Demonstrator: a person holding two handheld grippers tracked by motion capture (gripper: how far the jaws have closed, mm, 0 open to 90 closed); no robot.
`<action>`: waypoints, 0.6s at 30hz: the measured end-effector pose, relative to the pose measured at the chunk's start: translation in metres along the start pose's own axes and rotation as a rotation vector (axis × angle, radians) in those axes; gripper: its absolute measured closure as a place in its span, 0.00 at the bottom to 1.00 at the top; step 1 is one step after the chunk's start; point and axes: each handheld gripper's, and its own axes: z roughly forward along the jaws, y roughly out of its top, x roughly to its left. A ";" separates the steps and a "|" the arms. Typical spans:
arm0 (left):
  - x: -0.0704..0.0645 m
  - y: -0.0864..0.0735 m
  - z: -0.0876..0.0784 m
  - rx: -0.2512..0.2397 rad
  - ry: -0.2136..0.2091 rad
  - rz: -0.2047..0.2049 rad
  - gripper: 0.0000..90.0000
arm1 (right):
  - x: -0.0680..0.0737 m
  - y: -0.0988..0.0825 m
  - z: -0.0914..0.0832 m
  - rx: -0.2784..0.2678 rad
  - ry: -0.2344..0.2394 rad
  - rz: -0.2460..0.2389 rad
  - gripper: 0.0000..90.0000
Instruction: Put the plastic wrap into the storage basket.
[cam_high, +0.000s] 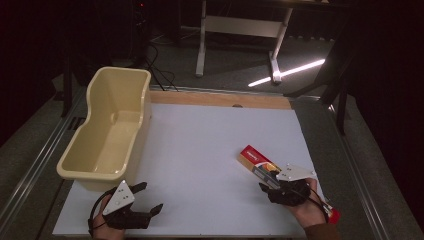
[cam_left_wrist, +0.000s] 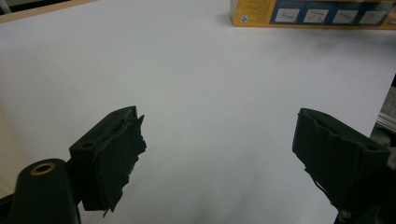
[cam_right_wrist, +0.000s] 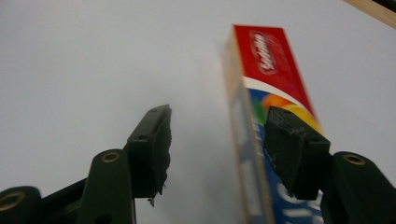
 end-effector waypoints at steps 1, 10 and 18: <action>0.000 0.000 0.000 0.001 0.000 0.000 0.17 | -0.004 0.001 -0.001 0.017 -0.009 -0.005 0.46; -0.001 0.000 0.001 0.005 0.002 0.006 0.17 | -0.029 0.006 0.000 0.155 -0.051 -0.016 0.37; -0.001 -0.001 0.001 0.010 0.000 0.005 0.17 | -0.045 0.006 0.006 0.318 -0.052 -0.049 0.31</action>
